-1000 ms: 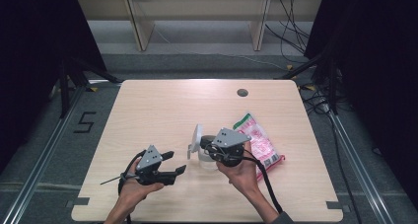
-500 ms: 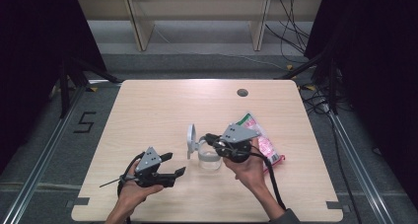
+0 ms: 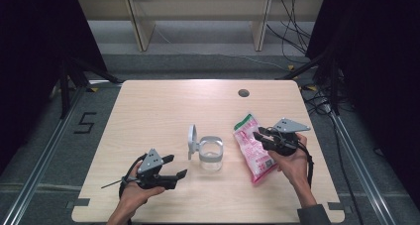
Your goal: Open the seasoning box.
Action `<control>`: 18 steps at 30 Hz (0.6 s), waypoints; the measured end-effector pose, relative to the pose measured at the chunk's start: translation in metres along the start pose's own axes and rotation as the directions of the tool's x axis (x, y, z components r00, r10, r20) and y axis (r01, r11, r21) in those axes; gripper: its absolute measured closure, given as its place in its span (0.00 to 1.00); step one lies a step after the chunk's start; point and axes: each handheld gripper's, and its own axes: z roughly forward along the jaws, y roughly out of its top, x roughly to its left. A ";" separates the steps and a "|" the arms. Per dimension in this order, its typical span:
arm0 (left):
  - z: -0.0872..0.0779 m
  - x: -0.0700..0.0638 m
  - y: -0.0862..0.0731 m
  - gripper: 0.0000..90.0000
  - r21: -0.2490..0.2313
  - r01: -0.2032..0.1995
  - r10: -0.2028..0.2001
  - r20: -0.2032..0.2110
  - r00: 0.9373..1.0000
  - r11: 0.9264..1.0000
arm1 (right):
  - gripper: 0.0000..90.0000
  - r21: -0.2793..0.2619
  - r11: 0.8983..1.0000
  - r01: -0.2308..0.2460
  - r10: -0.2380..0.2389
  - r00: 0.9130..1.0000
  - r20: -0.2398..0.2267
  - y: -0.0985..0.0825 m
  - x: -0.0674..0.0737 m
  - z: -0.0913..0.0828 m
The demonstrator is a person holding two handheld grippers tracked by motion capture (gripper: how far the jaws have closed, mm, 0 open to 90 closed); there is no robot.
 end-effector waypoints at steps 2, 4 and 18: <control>0.000 0.000 0.000 0.31 0.002 -0.006 0.006 0.005 1.000 1.000 | 0.75 0.021 1.000 -0.015 0.015 1.000 0.026 -0.007 -0.010 0.002; 0.000 0.002 0.000 0.30 0.009 -0.040 0.040 0.005 0.999 0.999 | 0.73 0.027 0.999 -0.017 0.016 0.999 0.036 -0.011 -0.018 0.004; 0.003 0.003 -0.003 0.30 0.009 -0.010 0.010 0.015 1.000 1.000 | 0.65 0.108 0.985 -0.134 0.129 0.991 0.044 -0.025 -0.042 0.032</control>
